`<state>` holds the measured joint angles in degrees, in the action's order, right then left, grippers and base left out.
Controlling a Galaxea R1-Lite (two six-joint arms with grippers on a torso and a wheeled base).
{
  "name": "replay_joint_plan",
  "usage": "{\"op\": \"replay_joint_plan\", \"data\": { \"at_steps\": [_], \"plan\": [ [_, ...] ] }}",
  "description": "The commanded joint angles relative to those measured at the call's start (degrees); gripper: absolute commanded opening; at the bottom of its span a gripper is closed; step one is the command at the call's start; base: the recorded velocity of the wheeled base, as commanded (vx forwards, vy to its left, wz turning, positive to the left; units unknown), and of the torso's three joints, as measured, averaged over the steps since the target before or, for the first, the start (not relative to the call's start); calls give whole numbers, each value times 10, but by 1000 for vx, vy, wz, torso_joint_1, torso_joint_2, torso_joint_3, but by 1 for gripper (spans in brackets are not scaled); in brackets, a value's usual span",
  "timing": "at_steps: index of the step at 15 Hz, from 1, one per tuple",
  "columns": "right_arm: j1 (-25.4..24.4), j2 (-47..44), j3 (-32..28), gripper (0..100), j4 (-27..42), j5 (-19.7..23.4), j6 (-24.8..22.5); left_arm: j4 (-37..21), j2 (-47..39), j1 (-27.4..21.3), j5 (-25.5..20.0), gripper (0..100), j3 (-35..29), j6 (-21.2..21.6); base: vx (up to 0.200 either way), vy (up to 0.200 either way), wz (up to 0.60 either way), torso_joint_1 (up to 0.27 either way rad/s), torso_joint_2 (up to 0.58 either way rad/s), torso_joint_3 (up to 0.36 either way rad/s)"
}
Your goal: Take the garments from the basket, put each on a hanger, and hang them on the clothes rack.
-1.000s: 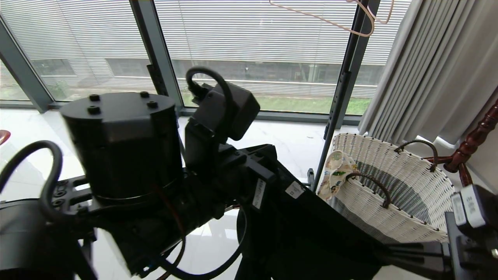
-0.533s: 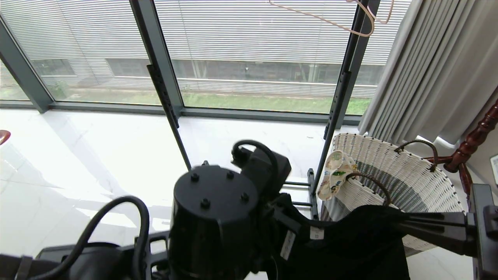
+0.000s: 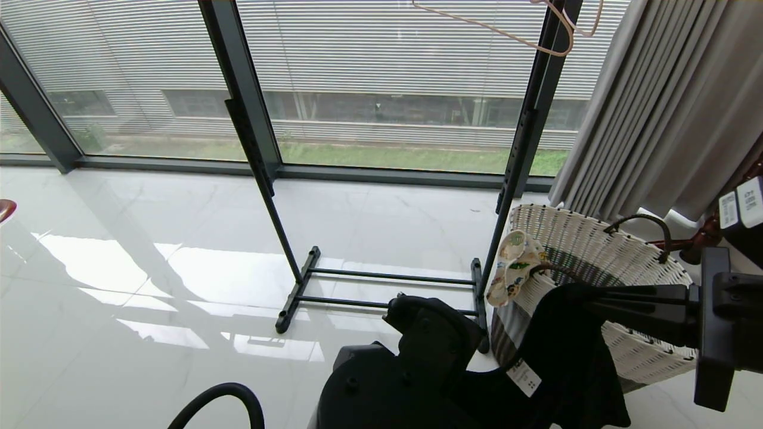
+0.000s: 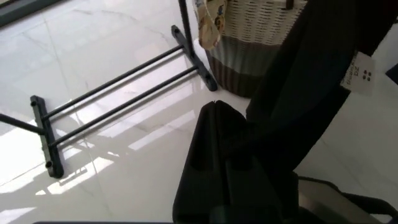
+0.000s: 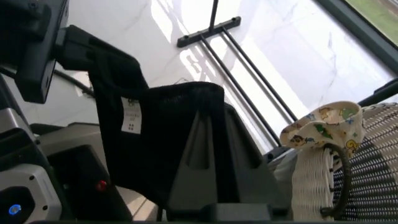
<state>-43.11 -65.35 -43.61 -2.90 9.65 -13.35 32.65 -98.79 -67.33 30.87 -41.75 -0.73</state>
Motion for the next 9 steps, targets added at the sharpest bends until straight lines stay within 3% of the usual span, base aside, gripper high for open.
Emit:
{"op": "replay_joint_plan", "data": {
  "at_steps": [1,7,9],
  "plan": [
    [-1,6,4,100,14,-6,-1,0,0,25,24,0,-16,-1,0,0,0,0,0,0],
    [0,85,49,100,66,-5,0,-1,17,80,52,0,-33,4,0,0,0,0,0,0],
    [87,95,48,100,95,-28,-1,-7,76,102,47,0,6,21,0,0,0,0,0,0]
  ]
}}
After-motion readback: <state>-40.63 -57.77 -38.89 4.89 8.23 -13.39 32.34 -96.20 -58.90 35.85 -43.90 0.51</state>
